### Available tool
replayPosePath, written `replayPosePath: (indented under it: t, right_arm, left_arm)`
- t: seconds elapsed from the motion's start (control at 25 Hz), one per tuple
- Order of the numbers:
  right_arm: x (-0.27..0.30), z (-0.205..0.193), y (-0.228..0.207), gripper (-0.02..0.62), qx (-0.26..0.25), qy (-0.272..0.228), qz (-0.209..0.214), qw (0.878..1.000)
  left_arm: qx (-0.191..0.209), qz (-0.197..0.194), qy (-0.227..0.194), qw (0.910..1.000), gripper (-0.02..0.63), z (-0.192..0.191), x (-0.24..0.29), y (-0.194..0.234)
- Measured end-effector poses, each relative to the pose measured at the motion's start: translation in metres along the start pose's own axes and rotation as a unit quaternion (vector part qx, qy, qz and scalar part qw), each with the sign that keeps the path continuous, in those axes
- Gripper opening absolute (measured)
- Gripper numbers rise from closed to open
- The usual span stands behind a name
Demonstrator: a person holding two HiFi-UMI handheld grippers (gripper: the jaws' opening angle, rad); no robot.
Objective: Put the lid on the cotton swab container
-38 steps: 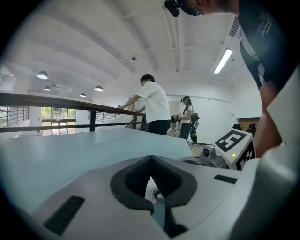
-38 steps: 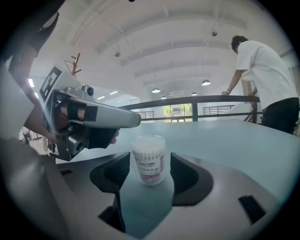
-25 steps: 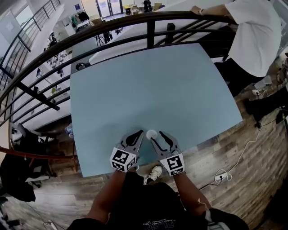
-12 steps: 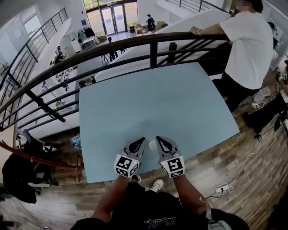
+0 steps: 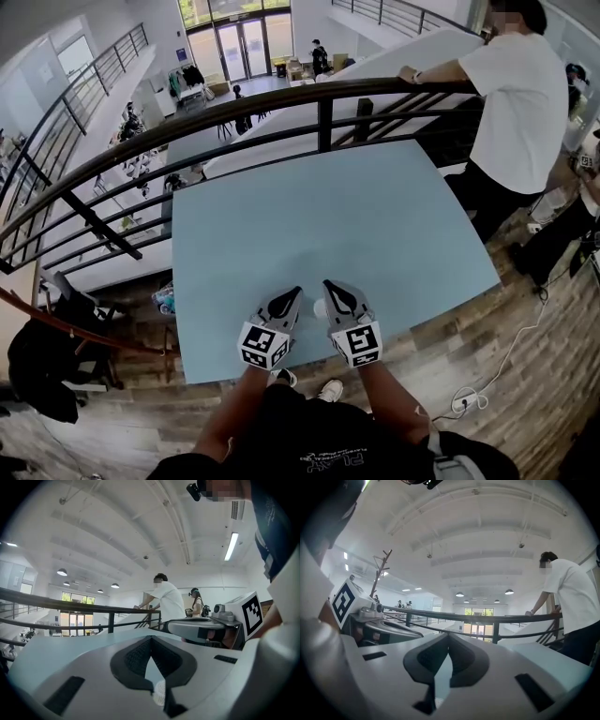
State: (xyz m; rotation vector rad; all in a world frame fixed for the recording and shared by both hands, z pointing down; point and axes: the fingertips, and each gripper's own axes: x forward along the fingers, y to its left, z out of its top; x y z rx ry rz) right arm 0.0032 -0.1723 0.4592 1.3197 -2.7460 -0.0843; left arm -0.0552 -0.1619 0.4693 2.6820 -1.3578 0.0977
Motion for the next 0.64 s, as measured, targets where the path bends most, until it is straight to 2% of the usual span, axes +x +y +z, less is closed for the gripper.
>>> replayPosePath:
  t: [0.36, 0.64]
  right_arm:
    - [-0.004, -0.001, 0.000, 0.018, 0.002, 0.005, 0.004, 1.000]
    - [-0.002, -0.008, 0.001, 0.018, 0.007, 0.015, -0.005, 1.000]
  left_arm:
    - [0.002, 0.003, 0.004, 1.0000, 0.012, 0.001, -0.001, -0.003]
    - [0.015, -0.011, -0.018, 0.9997, 0.012, 0.012, -0.005, -0.004]
